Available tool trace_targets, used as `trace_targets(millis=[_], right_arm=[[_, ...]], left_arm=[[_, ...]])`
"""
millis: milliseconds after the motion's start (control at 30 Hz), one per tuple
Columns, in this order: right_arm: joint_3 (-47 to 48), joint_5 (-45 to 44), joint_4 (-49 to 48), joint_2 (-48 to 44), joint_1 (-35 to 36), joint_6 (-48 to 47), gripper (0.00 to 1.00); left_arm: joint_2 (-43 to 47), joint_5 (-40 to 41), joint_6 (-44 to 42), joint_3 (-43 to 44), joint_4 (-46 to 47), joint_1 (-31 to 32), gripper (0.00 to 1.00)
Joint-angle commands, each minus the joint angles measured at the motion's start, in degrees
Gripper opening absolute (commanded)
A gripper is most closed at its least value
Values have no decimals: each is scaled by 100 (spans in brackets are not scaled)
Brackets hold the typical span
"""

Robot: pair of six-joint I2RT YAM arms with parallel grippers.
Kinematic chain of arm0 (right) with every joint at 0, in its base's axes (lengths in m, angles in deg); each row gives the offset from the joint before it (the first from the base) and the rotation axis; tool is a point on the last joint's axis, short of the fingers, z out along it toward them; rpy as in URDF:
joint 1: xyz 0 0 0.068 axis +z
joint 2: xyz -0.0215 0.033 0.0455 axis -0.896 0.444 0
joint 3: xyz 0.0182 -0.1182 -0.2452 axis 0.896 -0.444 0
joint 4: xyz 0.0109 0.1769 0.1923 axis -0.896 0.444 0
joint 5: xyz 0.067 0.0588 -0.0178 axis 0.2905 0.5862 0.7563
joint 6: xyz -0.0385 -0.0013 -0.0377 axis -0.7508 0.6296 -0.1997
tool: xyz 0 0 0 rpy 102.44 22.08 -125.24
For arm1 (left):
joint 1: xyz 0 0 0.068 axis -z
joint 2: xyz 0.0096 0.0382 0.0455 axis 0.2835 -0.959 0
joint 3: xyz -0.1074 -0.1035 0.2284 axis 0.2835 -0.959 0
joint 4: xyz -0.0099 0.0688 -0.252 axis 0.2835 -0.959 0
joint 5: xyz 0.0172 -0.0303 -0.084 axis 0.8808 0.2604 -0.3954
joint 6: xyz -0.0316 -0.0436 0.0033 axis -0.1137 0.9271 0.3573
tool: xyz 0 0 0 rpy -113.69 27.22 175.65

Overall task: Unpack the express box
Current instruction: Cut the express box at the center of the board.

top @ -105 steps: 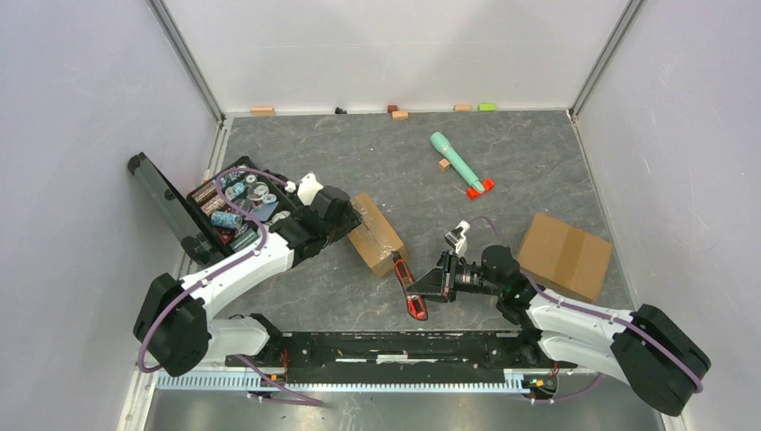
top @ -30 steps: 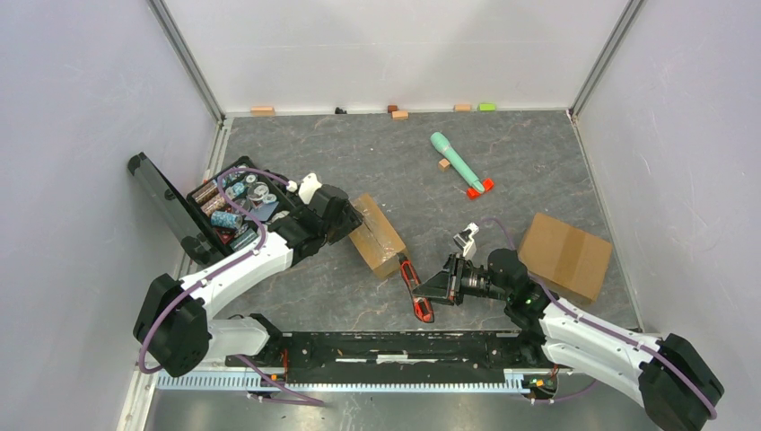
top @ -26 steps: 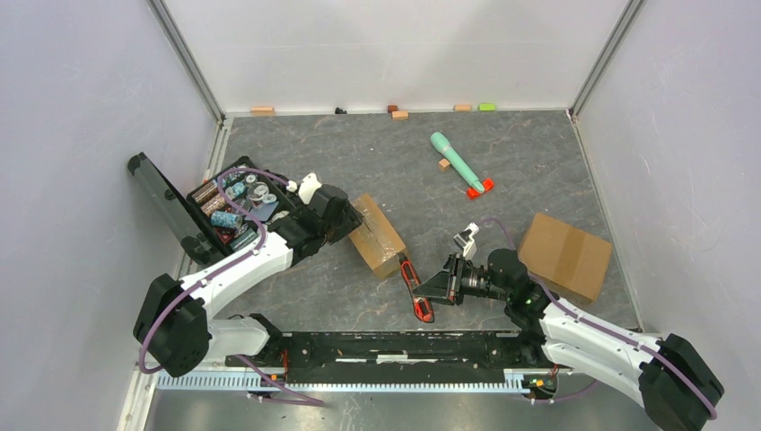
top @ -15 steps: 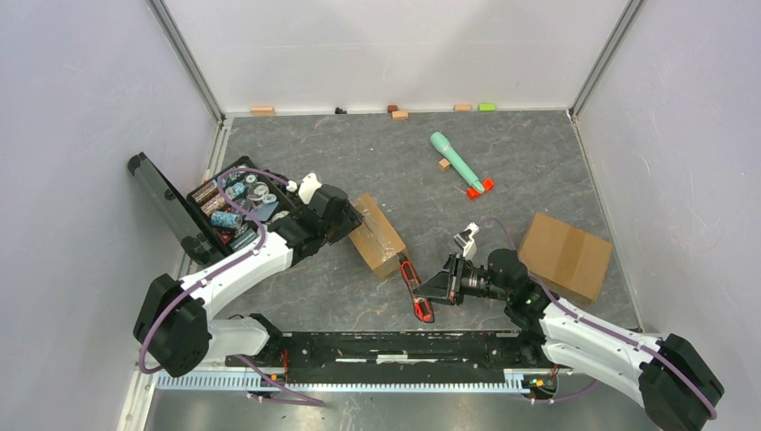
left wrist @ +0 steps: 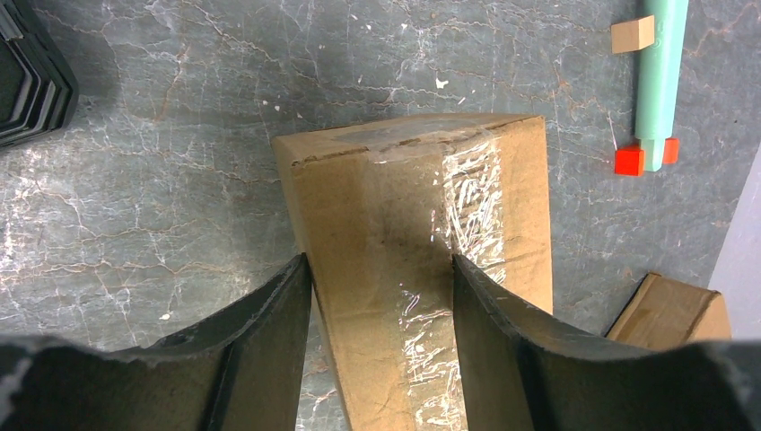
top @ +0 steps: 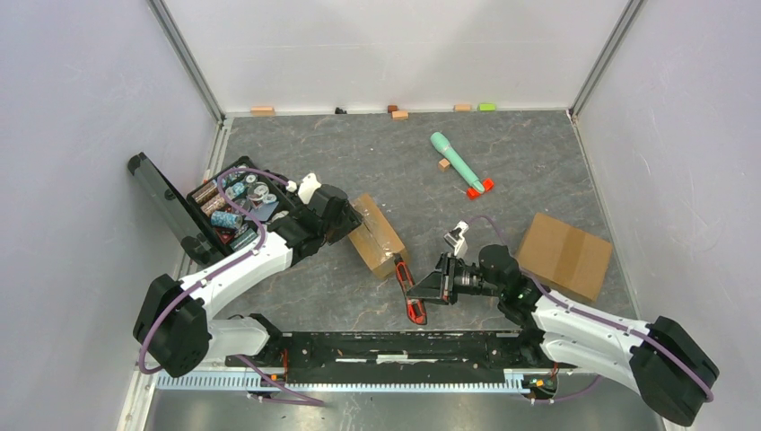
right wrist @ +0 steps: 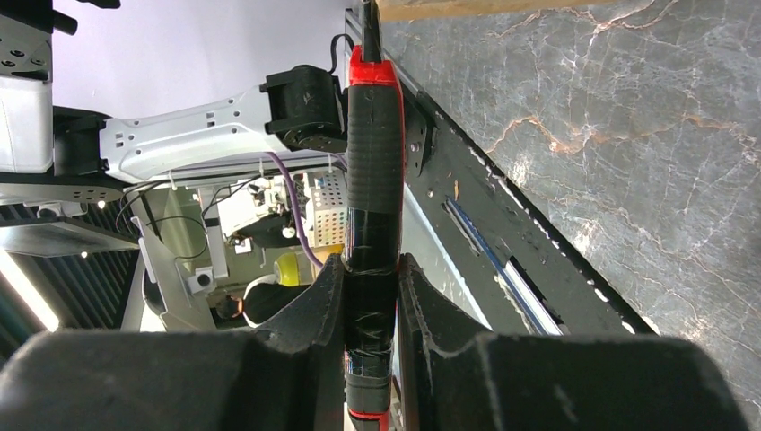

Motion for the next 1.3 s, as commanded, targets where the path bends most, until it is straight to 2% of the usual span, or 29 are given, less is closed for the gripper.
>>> trace_targets(millis=[0, 167, 400, 1000, 1267], right_arm=[[289, 83, -624, 203, 25, 28, 0], [340, 109, -571, 268, 51, -22, 0], [226, -50, -281, -136, 51, 10, 0], [83, -408, 287, -648, 148, 0, 0], [-156, -516, 97, -553, 148, 49, 0]], left_arm=[[-188, -662, -175, -164, -462, 87, 37], [-193, -565, -215, -96, -524, 91, 37], [-264, -501, -456, 64, -599, -62, 37], [-197, -653, -285, -71, -493, -62, 37], [-164, -644, -285, -60, -502, -62, 37]])
